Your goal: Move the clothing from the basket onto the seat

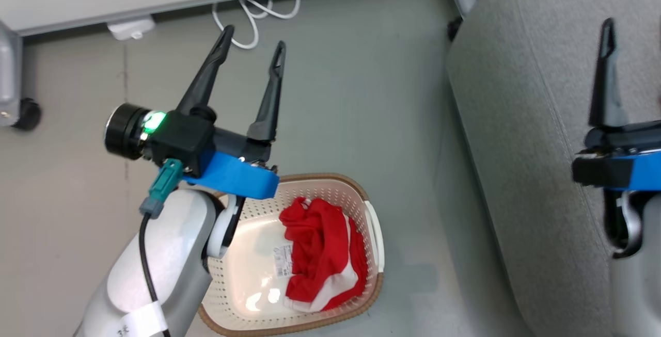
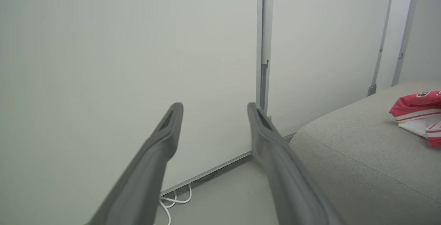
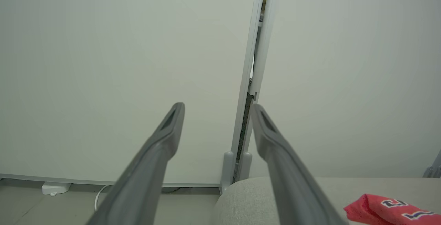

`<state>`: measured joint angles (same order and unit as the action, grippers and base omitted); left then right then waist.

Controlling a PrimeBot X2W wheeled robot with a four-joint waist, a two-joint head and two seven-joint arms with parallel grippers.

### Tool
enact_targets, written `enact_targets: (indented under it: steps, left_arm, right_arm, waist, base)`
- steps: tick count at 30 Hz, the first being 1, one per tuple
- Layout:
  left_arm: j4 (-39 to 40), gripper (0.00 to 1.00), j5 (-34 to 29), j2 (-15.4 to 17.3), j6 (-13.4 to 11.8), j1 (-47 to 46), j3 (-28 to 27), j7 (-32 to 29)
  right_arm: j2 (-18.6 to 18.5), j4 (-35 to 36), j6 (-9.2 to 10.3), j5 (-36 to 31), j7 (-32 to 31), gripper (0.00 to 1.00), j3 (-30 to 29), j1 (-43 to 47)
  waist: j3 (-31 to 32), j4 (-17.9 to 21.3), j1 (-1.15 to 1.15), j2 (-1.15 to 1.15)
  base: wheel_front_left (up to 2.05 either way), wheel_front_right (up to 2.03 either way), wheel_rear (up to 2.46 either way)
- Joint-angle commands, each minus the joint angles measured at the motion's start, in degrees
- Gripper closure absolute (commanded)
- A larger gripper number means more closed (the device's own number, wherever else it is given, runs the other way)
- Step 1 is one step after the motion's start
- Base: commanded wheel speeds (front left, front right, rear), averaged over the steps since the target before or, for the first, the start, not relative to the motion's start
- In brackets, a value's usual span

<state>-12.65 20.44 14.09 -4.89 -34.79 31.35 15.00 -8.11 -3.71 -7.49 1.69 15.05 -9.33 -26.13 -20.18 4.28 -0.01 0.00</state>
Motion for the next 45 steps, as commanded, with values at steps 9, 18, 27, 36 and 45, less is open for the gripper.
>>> enact_targets:
  steps: [9,18,27,36,45]
  left_arm:
    - [1.0,0.00,-4.4,-3.3,2.5,9.4,-11.8,0.3]
    - [1.2,0.00,-8.2,-6.7,5.4,17.2,-20.6,0.3]
    - [0.7,0.00,-11.0,-9.2,8.0,23.3,-24.8,0.3]
    - [0.0,0.00,-12.6,-10.5,9.7,26.8,-26.7,0.3]
    - [-1.0,0.00,-13.0,-11.1,10.4,28.2,-27.3,0.3]
  right_arm:
    - [2.0,-1.7,-0.01,1.6,0.2,0.00,5.2,4.4]
    - [3.7,-2.9,-0.01,3.2,0.2,0.00,6.0,9.7]
    - [4.9,-3.5,-0.01,4.5,0.2,0.00,6.6,15.9]
    - [5.3,-4.7,-0.01,5.7,0.2,0.00,7.3,19.9]
    - [5.2,-5.7,-0.01,8.0,0.2,0.00,7.9,22.2]
  waist:
    - [7.1,-6.1,0.01,0.00]
    - [10.5,-7.5,0.01,0.00]
    - [13.6,-7.9,0.01,0.00]
    - [14.8,-8.4,0.01,0.00]
    - [15.6,-9.0,0.01,0.00]
  base:
    - [0.00,0.00,0.00]
    - [0.00,0.00,0.00]
    - [0.00,0.00,0.00]
    - [0.00,0.00,0.00]
    - [0.00,0.00,0.00]
